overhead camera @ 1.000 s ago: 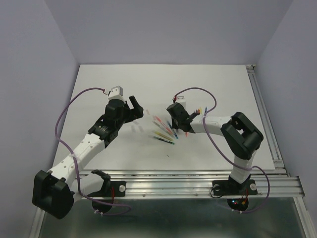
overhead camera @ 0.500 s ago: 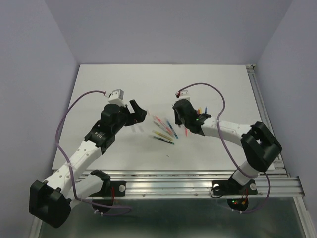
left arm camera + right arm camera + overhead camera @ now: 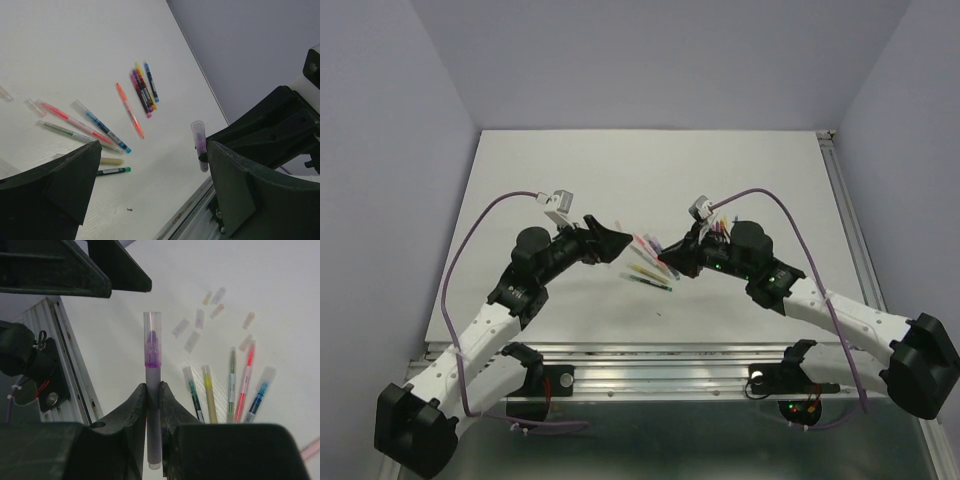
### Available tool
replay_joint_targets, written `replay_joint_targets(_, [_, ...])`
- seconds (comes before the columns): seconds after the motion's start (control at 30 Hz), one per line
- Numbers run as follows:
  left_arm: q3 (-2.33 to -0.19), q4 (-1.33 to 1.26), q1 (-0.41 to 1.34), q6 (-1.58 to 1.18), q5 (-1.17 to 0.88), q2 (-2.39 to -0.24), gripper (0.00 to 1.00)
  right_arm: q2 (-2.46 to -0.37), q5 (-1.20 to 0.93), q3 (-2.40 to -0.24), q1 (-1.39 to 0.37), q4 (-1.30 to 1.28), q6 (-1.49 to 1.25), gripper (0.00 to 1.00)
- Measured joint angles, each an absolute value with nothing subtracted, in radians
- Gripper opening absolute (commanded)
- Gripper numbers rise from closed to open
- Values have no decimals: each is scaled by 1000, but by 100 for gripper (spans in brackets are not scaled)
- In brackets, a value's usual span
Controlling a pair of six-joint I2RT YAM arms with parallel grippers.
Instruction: Open the pen caps
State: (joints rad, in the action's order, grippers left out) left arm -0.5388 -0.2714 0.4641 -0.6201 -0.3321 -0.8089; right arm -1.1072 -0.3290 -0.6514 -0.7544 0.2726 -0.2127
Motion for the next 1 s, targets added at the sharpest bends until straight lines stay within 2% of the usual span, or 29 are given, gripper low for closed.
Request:
replay_joint_targets(0.43, [-484, -459, 514, -769, -413, -883, 89, -1205, -432, -651, -754, 403, -297, 1])
replay_joint_targets(0.57, [-484, -486, 533, -785, -413, -924, 68, -1226, -453, -651, -754, 460, -332, 1])
replay_joint_targets(0.6, [-484, -489, 539, -784, -412, -939, 58, -1234, -461, -651, -754, 480, -341, 1])
replay_joint_targets(0.77, [-484, -500, 561, -797, -413, -984, 40, -1265, -484, -651, -754, 495, -360, 1])
replay_joint_targets(0.8, [-484, -502, 562, -799, -413, -991, 25, -1271, -485, -651, -754, 495, -363, 1])
replay_joint_targets(0.87, [-484, -509, 564, -807, -417, -999, 5, -1283, -486, -651, -754, 494, -363, 1])
replay_joint_targets(0.9, [-484, -511, 566, -811, -414, -1001, 0, -1286, -487, -651, -754, 495, -363, 1])
replay_joint_targets(1.0, [-484, -513, 568, -818, -412, -1017, 0, -1300, -487, -652, -754, 495, -364, 1])
